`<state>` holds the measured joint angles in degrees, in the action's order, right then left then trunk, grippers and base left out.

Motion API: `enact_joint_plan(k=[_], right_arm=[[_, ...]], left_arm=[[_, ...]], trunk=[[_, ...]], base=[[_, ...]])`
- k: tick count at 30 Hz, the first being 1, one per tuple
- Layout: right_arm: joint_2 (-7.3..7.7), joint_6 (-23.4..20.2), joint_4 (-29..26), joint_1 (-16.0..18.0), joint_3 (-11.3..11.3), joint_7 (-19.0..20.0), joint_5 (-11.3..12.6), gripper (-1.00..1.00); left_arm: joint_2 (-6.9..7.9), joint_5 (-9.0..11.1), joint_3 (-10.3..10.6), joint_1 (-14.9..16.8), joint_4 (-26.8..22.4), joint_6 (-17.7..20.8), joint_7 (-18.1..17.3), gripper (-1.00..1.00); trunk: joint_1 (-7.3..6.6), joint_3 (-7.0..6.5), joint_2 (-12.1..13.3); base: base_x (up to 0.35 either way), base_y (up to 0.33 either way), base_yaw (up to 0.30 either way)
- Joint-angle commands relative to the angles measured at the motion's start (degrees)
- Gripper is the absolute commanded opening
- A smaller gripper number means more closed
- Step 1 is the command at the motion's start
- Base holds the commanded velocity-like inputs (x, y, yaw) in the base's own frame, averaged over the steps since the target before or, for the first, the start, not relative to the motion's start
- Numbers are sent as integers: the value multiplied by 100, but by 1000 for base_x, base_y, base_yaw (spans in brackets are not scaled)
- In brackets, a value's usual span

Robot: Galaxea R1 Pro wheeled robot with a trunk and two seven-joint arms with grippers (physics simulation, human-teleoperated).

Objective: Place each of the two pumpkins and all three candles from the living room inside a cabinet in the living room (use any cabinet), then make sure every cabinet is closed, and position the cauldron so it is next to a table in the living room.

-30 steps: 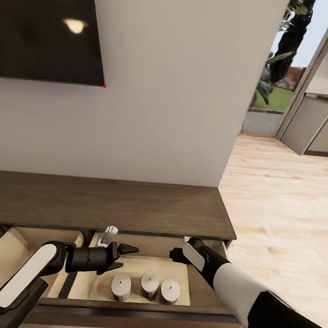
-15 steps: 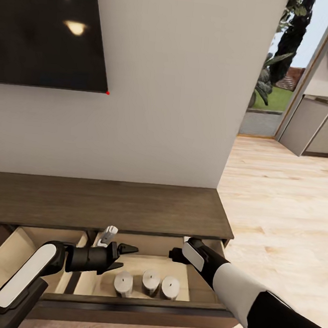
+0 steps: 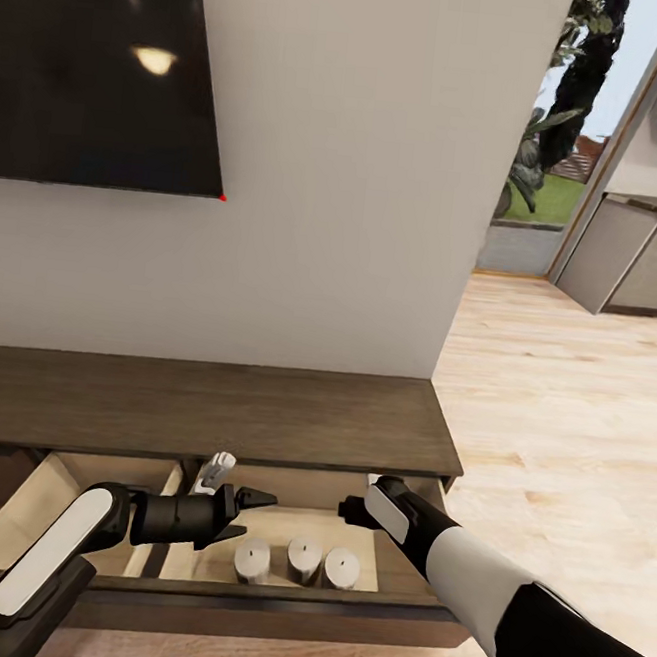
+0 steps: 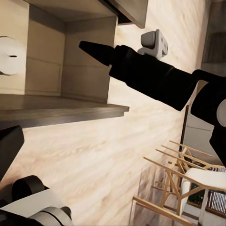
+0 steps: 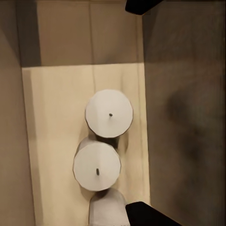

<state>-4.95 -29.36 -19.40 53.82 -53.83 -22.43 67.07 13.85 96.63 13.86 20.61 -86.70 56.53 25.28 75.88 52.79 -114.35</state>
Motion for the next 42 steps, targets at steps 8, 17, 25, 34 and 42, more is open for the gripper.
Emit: enact_joint_plan(k=[8, 17, 25, 34, 42], right_arm=[[9, -9, -6, 6, -40, -41, 52, 100], [3, -9, -8, 6, -40, -34, 52, 100], [-3, -9, -4, 6, -42, -39, 52, 100], [1, -9, -3, 6, -40, -37, 52, 100], [3, -9, -3, 6, -40, -34, 52, 100]], left_arm=[[7, 65, -13, 4, -2, -2, 57, 100], [4, 61, 0, 4, -3, -2, 57, 100], [5, 65, 11, 4, 3, -2, 58, 100], [10, 74, -7, 4, 2, -2, 54, 100], [8, 75, -13, 4, 4, 0, 53, 100]], trunk=[[-177, -139, 320], [-375, -301, 681], [-551, -444, 1002], [-617, -498, 1122], [-617, -498, 1122]], base=[[-40, 0, 0], [-257, 0, 0], [-321, 0, 0], [-322, 0, 0], [-322, 0, 0]])
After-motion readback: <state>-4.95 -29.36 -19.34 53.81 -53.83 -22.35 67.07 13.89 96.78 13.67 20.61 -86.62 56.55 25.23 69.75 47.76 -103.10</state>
